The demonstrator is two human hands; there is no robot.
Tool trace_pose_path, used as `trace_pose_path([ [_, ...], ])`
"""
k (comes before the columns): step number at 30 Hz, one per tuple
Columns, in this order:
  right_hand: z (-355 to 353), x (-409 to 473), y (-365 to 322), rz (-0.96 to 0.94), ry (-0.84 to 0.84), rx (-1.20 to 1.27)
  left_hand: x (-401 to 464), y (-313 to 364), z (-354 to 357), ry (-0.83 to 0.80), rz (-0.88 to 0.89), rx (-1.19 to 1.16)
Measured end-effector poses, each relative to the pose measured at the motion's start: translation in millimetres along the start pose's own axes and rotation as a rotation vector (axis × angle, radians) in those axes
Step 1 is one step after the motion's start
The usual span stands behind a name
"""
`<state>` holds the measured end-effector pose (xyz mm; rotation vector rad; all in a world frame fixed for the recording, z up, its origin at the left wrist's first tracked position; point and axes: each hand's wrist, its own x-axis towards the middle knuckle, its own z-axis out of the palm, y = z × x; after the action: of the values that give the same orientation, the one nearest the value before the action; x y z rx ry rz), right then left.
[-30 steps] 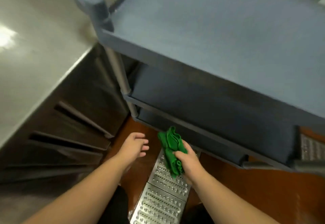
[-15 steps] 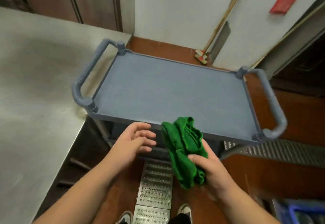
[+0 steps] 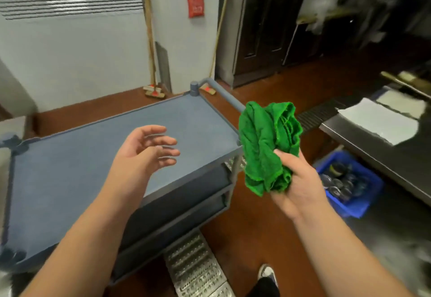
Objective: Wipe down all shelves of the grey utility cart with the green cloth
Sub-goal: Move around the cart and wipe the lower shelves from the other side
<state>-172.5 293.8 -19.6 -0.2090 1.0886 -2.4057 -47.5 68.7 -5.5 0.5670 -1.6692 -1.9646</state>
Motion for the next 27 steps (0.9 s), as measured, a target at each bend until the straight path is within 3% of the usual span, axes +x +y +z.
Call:
trace_pose_path([
  [3, -36.7, 8.4, -36.0, -0.097, 0.119, -0.069, 20.1, -4.8, 49.7, -0.072, -0.001, -0.003],
  [8, -108.1, 43.1, -97.1, -0.356, 0.258, -0.543, 61.2, -29.1, 160.6, -0.201, -0.01, 0.0],
  [17, -232.5, 133.8, -217.9, -0.306, 0.234, -0.79, 143.5, -75.3, 385.1, -0.276, -0.091, 0.071],
  [21, -258.2, 188.8, -251.2, -0.284, 0.201, -0.902, 176.2, -87.5, 430.9, -0.237, -0.092, 0.154],
  [27, -265.4, 277.4, -259.1, -0.26, 0.134, -0.963, 235.5, -96.0, 438.4, -0.15, -0.063, 0.206],
])
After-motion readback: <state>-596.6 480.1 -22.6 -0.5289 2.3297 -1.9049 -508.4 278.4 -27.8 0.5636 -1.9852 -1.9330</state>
